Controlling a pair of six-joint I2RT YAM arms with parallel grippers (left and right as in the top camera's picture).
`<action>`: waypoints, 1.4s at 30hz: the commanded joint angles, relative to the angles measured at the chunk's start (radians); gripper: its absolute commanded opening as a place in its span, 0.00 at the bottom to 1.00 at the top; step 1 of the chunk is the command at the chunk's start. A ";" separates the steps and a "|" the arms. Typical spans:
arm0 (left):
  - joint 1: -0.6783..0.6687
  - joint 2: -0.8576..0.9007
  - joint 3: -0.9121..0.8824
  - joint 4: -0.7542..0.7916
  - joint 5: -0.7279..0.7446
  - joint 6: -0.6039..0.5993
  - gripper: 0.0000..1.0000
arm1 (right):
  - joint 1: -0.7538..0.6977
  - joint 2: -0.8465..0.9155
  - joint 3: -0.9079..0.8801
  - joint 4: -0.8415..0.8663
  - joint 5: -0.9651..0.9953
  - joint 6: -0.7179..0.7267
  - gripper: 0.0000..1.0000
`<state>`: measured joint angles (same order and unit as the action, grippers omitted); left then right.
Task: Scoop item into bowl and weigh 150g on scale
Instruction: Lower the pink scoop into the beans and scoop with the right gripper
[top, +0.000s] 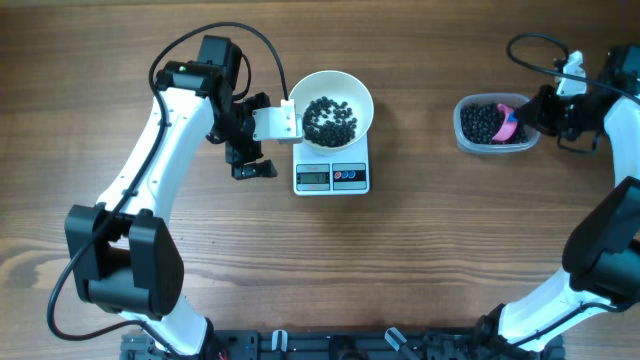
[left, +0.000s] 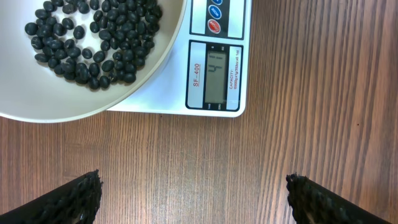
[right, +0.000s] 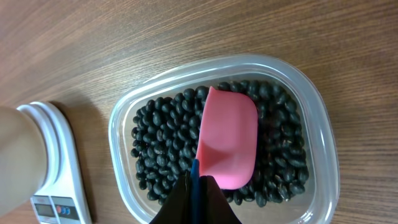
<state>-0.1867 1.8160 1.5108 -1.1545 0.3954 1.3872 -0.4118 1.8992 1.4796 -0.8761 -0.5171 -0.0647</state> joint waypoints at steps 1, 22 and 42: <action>0.006 0.002 -0.008 0.000 0.027 0.019 1.00 | -0.014 0.028 -0.015 -0.008 -0.106 0.016 0.04; 0.006 0.002 -0.008 0.000 0.027 0.019 1.00 | -0.145 0.028 -0.015 -0.035 -0.237 0.012 0.04; 0.006 0.002 -0.008 0.000 0.027 0.019 1.00 | -0.238 0.028 -0.015 -0.080 -0.380 0.011 0.04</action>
<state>-0.1867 1.8160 1.5108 -1.1545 0.3954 1.3872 -0.6498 1.9121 1.4742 -0.9466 -0.8417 -0.0528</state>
